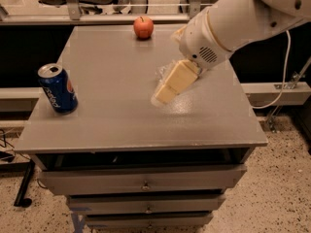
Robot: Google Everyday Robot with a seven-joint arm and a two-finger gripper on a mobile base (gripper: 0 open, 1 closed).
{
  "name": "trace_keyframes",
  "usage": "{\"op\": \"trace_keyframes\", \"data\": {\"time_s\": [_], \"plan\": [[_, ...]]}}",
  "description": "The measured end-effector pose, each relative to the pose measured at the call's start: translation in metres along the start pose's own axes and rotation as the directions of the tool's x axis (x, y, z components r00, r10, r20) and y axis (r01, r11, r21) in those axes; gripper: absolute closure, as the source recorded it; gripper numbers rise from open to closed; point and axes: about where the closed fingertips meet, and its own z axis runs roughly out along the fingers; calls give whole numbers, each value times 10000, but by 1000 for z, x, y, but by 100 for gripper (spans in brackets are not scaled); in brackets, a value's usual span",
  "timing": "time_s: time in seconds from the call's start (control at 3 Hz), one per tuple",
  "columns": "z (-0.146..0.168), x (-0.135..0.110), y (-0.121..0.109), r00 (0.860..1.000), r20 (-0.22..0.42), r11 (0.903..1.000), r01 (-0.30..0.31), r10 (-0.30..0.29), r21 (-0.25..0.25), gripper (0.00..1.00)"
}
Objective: Move pepsi can near apple
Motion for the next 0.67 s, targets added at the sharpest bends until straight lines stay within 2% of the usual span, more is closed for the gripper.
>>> {"op": "trace_keyframes", "data": {"time_s": [0.33,0.67], "plan": [[0,0,1,10000,-21,10000,7,-7,-20,0],[4,-8,0,9992,390,10000,24,-25,22,0]]}}
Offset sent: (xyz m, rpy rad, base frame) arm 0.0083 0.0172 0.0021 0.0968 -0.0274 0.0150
